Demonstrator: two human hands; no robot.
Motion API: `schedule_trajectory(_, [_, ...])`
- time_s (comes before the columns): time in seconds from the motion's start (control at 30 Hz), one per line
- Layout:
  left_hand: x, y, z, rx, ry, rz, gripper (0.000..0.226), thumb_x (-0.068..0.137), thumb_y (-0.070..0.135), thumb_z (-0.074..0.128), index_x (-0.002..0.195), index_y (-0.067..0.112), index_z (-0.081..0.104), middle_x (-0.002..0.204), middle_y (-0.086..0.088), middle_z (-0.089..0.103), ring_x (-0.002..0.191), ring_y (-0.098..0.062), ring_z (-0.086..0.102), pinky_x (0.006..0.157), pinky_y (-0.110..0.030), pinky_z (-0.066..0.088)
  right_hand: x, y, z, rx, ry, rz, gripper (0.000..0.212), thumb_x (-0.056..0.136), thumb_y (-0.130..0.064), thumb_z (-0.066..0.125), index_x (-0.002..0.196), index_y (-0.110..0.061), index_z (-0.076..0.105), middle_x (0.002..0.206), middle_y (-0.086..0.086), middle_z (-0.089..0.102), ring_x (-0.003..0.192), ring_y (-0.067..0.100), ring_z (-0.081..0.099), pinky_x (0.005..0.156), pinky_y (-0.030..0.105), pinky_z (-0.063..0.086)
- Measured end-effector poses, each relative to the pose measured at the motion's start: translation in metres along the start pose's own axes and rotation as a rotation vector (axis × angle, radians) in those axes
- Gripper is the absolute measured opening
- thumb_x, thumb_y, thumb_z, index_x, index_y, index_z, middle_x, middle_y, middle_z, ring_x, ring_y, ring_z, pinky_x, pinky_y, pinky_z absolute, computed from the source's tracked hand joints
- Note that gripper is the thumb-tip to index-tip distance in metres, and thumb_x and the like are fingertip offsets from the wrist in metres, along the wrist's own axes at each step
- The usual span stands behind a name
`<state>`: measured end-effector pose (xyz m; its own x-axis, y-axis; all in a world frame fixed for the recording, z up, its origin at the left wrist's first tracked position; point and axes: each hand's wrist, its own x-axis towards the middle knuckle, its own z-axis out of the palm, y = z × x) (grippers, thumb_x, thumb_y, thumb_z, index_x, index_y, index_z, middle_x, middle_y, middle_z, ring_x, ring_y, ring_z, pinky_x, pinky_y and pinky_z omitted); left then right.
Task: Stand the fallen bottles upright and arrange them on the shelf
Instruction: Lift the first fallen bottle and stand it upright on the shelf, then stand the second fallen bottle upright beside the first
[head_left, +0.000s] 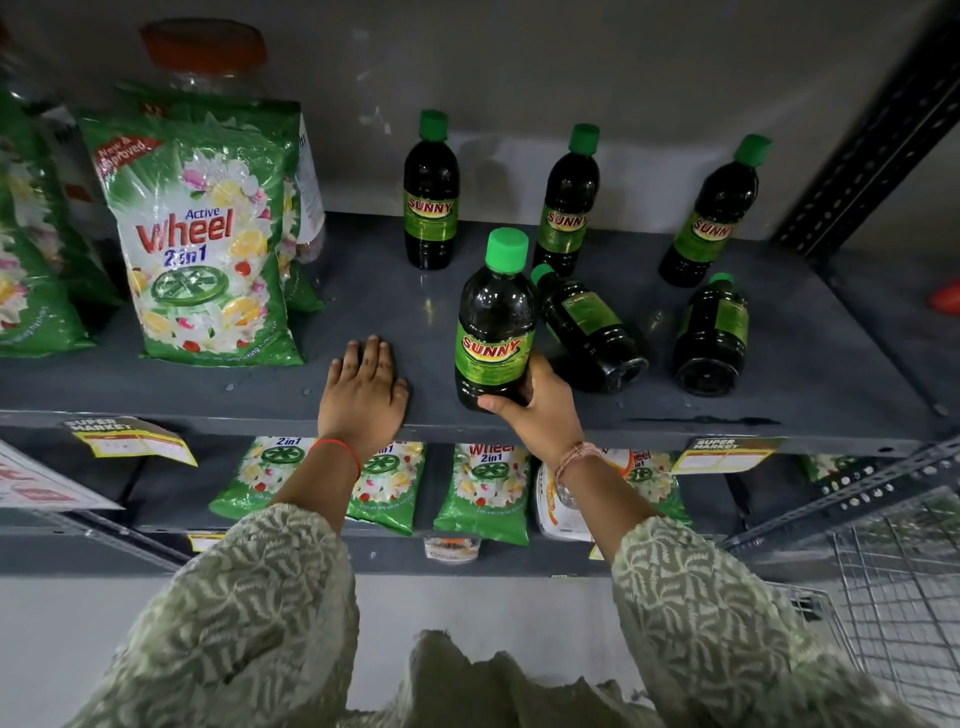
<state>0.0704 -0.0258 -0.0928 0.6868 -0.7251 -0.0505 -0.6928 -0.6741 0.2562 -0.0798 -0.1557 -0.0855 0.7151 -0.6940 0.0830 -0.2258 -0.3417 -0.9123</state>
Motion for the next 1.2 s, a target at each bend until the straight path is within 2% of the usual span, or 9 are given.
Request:
schedule_trajectory(0.3, [0.000,0.000,0.000,-0.011,0.006,0.000,0.055,0.096,0.028,0.024,0.145,0.006,0.011,0.158,-0.010,0.009,0.146,-0.028,0.005,0.120,-0.040,0.006,-0.004,0.006,-0.001,0.021,-0.046,0.035,0.063,0.070,-0.011,0.076,0.124,-0.008,0.044,0.114,0.003,0.058,0.114,0.021,0.056,0.102,0.046,0.045])
schedule_trajectory(0.4, [0.001,-0.001,0.000,-0.039,-0.004,-0.004,0.055,0.096,0.028,0.025,0.145,0.008,0.011,0.158,-0.009,0.009,0.146,-0.027,0.005,0.120,-0.041,0.005,-0.010,0.002,-0.003,0.153,-0.045,0.055,0.089,0.058,-0.026,0.084,0.132,-0.015,0.036,0.131,0.002,0.052,0.124,0.018,0.049,0.108,0.044,0.039])
schedule_trajectory(0.47, [0.002,0.000,-0.002,-0.070,-0.011,-0.021,0.053,0.096,0.027,0.025,0.145,0.010,0.012,0.158,-0.008,0.010,0.146,-0.027,0.004,0.120,-0.042,0.006,-0.016,-0.007,-0.013,0.229,0.086,0.030,0.101,0.053,-0.030,0.086,0.136,-0.016,0.030,0.142,0.003,0.039,0.132,0.017,0.037,0.113,0.037,0.031])
schedule_trajectory(0.53, [0.006,0.006,-0.003,-0.081,-0.006,-0.028,0.052,0.096,0.027,0.026,0.145,0.011,0.015,0.158,-0.010,0.011,0.146,-0.029,0.005,0.119,-0.043,0.007,-0.009,-0.025,-0.035,0.012,0.287,-0.079,0.093,0.059,-0.037,0.082,0.135,-0.011,0.035,0.143,0.011,0.034,0.134,0.024,0.030,0.111,0.034,0.026])
schedule_trajectory(0.6, [0.008,0.013,0.000,-0.061,-0.006,-0.020,0.052,0.096,0.028,0.027,0.145,0.011,0.017,0.157,-0.013,0.012,0.145,-0.031,0.006,0.119,-0.044,0.008,0.018,-0.033,-0.065,-0.421,0.345,-0.103,0.090,0.061,-0.054,0.075,0.129,-0.005,0.042,0.142,0.019,0.034,0.132,0.033,0.028,0.109,0.038,0.023])
schedule_trajectory(0.73, [0.008,0.014,0.004,-0.034,0.016,-0.027,0.052,0.096,0.028,0.027,0.145,0.012,0.018,0.157,-0.014,0.013,0.145,-0.033,0.008,0.118,-0.046,0.010,0.071,-0.027,-0.097,-0.879,-0.053,0.303,0.100,0.060,-0.076,0.058,0.130,-0.006,0.042,0.139,0.019,0.043,0.129,0.036,0.037,0.105,0.041,0.030])
schedule_trajectory(0.8, [0.007,0.013,0.005,-0.022,0.027,-0.022,0.052,0.096,0.028,0.028,0.145,0.012,0.018,0.157,-0.014,0.014,0.145,-0.033,0.009,0.118,-0.046,0.010,0.075,-0.020,-0.095,-0.734,-0.125,0.412,0.095,0.062,-0.065,0.068,0.130,-0.005,0.040,0.136,0.017,0.048,0.124,0.035,0.046,0.102,0.039,0.039])
schedule_trajectory(0.93, [0.008,0.014,0.007,-0.020,0.051,-0.025,0.052,0.096,0.029,0.029,0.144,0.012,0.019,0.156,-0.014,0.016,0.144,-0.034,0.010,0.118,-0.046,0.011,0.073,-0.009,-0.087,-0.565,0.065,0.418,0.082,0.058,-0.051,0.077,0.118,-0.004,0.047,0.121,0.016,0.060,0.111,0.034,0.057,0.088,0.037,0.049])
schedule_trajectory(1.2, [0.007,0.015,0.009,0.002,0.050,-0.039,0.052,0.096,0.030,0.026,0.145,0.014,0.017,0.157,-0.013,0.015,0.145,-0.032,0.009,0.118,-0.045,0.011,0.046,0.007,-0.057,-0.168,0.553,0.047,0.082,0.060,-0.041,0.082,0.115,0.006,0.044,0.112,0.023,0.054,0.107,0.038,0.047,0.095,0.045,0.040])
